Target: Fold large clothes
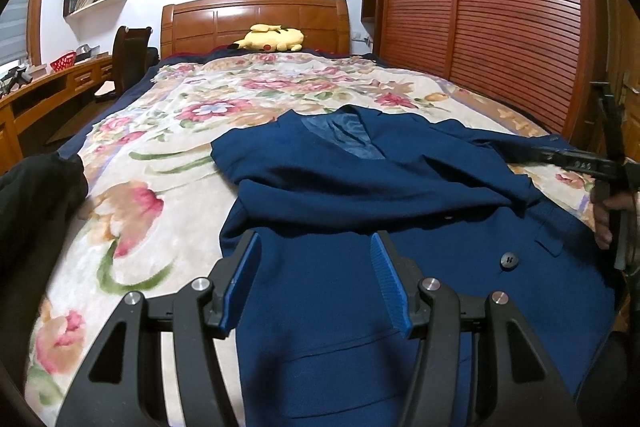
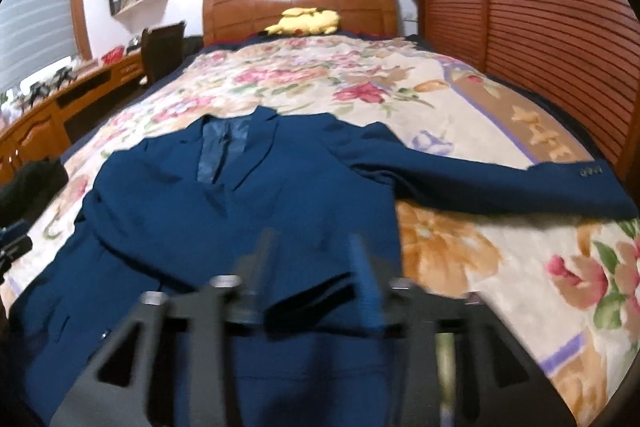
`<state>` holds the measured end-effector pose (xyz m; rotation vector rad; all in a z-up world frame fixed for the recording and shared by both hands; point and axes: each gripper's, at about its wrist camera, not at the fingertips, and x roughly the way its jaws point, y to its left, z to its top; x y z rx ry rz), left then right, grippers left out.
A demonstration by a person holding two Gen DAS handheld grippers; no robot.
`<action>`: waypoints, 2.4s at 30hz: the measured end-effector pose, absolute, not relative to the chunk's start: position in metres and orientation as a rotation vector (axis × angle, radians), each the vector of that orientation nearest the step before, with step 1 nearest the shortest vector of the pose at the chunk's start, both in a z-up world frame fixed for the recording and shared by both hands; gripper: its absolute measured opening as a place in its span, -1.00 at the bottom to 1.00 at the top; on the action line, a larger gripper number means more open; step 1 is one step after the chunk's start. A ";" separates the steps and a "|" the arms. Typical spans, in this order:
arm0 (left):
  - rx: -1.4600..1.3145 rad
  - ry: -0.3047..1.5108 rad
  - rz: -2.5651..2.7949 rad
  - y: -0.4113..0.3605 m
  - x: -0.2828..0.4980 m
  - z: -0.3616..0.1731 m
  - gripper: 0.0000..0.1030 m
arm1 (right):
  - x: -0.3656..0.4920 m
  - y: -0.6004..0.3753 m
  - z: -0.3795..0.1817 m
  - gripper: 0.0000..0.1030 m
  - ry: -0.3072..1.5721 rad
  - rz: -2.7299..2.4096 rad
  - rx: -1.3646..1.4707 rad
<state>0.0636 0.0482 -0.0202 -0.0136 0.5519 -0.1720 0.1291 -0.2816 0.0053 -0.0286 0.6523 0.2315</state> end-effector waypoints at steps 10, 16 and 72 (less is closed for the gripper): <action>-0.022 0.547 -0.168 0.054 0.058 -0.016 0.09 | 0.175 -0.206 -0.045 -0.32 0.873 0.349 -0.402; -0.026 0.546 -0.164 0.064 0.057 -0.014 0.09 | 0.203 -0.239 -0.030 -0.92 0.856 0.225 -0.409; -0.097 0.555 -0.129 0.118 0.068 -0.010 0.09 | 0.295 0.029 -0.003 0.21 0.763 0.630 -0.309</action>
